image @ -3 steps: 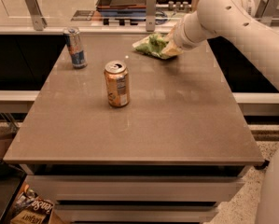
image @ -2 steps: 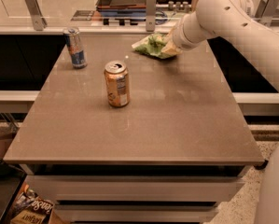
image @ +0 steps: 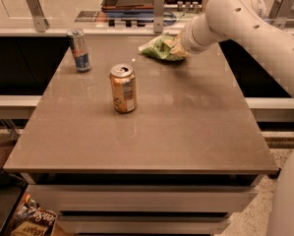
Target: Pick green jalapeno chip bag
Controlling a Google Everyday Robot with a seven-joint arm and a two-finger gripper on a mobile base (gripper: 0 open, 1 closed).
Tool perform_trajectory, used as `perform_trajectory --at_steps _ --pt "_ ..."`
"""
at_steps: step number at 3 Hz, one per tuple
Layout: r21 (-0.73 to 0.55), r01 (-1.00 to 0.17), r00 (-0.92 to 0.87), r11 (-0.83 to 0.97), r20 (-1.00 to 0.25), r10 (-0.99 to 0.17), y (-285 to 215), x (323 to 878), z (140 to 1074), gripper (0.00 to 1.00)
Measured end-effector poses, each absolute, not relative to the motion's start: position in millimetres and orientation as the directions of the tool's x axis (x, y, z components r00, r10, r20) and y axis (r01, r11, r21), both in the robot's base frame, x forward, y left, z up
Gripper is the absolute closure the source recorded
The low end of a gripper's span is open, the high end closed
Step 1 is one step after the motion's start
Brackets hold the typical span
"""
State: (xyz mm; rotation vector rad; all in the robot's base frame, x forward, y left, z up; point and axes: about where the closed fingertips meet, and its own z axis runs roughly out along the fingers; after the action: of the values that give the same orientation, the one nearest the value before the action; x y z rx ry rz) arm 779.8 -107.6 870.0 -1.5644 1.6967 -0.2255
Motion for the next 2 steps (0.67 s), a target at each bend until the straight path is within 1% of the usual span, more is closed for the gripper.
perform_trajectory --at_steps 2 --pt "-0.627 -0.741 0.1 0.239 -0.456 -0.884 -115 786 891 1.0"
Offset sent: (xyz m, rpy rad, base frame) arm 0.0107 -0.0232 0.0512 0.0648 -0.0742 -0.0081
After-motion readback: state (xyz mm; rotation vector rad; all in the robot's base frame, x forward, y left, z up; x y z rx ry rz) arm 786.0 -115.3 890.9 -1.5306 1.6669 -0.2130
